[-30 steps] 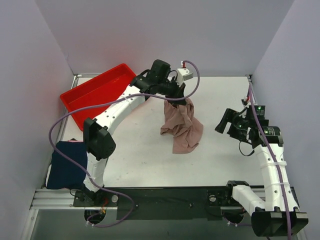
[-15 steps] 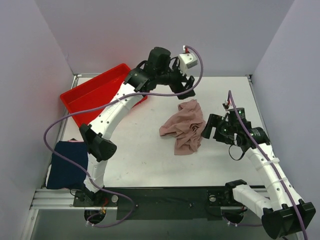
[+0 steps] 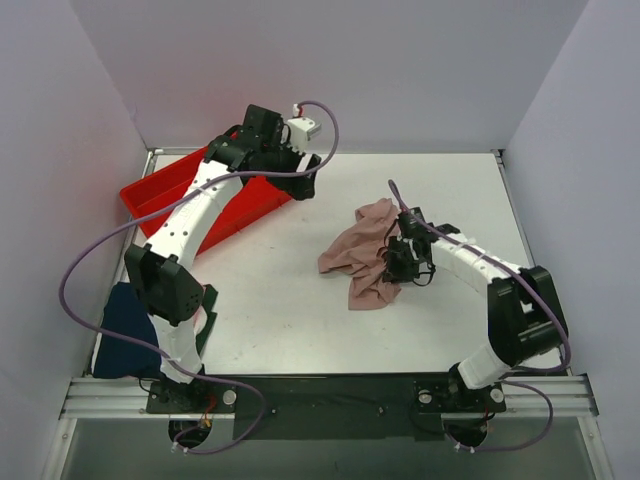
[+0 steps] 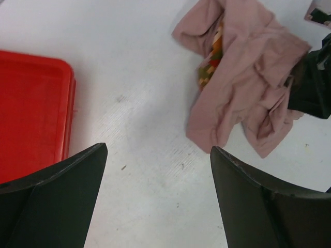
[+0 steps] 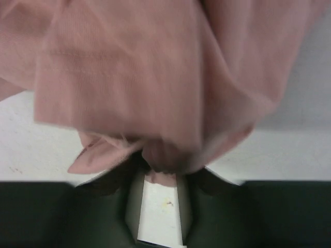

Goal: Fold and stack the t-shirts
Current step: Move the tshirt to the center of the board, then flatten out the tshirt

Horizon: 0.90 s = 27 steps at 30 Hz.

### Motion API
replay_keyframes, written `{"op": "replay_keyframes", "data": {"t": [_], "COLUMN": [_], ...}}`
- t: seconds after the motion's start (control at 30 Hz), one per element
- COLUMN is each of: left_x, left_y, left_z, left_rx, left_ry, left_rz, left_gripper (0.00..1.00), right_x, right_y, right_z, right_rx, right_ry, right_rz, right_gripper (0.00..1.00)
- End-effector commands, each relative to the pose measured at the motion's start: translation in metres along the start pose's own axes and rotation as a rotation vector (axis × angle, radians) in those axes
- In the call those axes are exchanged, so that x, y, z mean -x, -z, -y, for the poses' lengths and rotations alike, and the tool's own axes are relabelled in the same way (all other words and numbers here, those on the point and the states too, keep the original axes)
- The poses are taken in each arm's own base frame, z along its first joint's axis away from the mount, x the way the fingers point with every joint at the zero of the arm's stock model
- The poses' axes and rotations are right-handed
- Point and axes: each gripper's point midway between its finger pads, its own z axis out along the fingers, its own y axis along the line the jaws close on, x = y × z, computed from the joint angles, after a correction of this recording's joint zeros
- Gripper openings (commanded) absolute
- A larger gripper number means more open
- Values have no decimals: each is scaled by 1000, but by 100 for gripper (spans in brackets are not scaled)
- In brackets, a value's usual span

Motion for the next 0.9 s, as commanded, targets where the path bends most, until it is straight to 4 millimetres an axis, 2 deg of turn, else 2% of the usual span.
{"op": "replay_keyframes", "data": {"t": [0.0,0.03,0.1,0.13,0.17,0.2,0.23,0.27,0.3,0.33,0.37,0.4,0.43,0.47,0.5,0.57,0.63,0.7,0.77,0.8,0.83,0.87], "left_x": [-6,-6,-14,-18,-20,-26,-27,-32,-34,-33,-32,-30,-29,-28,-24,-16,-6,4,12,12,15,14], "left_y": [20,21,21,22,25,27,34,37,44,49,56,62,66,69,71,77,83,87,93,94,95,94], "left_z": [-30,-31,-38,-44,-47,-54,-59,-65,-74,-78,-85,-87,-90,-90,-90,-91,-97,-106,-109,-112,-112,-111], "left_rx": [78,72,57,65,74,96,114,145,176,189,212,227,257,272,285,286,292,308,297,291,282,282], "left_ry": [86,88,123,141,147,145,126,124,124,126,125,114,86,65,30,6,15,28,33,46,48,40], "left_rz": [20,24,20,18,22,12,17,7,9,18,26,34,30,28,29,43,70,96,123,128,139,134], "left_gripper": [92,92,92,92,92,92,92,93,93,93,93,93,93,93,93,93,93,93,93,94,94,94], "right_x": [37,41,56,68,74,88,92,104,105,115,115,124,127,133,139,149,159,168,179,189,197,208], "right_y": [2,7,29,54,67,101,122,161,189,227,256,297,316,353,368,419,446,461,460,457,440,432], "right_z": [-21,-24,-37,-55,-67,-91,-105,-129,-148,-165,-179,-194,-204,-212,-220,-229,-231,-225,-213,-200,-188,-169], "right_rx": [31,37,80,148,190,276,330,417,499,566,641,702,748,790,825,888,917,929,921,901,868,843], "right_ry": [18,41,82,106,155,197,266,325,388,430,475,517,535,559,549,531,465,392,314,254,198,99], "right_rz": [50,59,90,118,140,186,219,277,312,385,428,525,563,650,684,814,897,946,943,942,913,901], "right_gripper": [0,0,0,0,0,0,0,0,0,0,0,0,0,0,0,0,0,0,0,0,0,0]}}
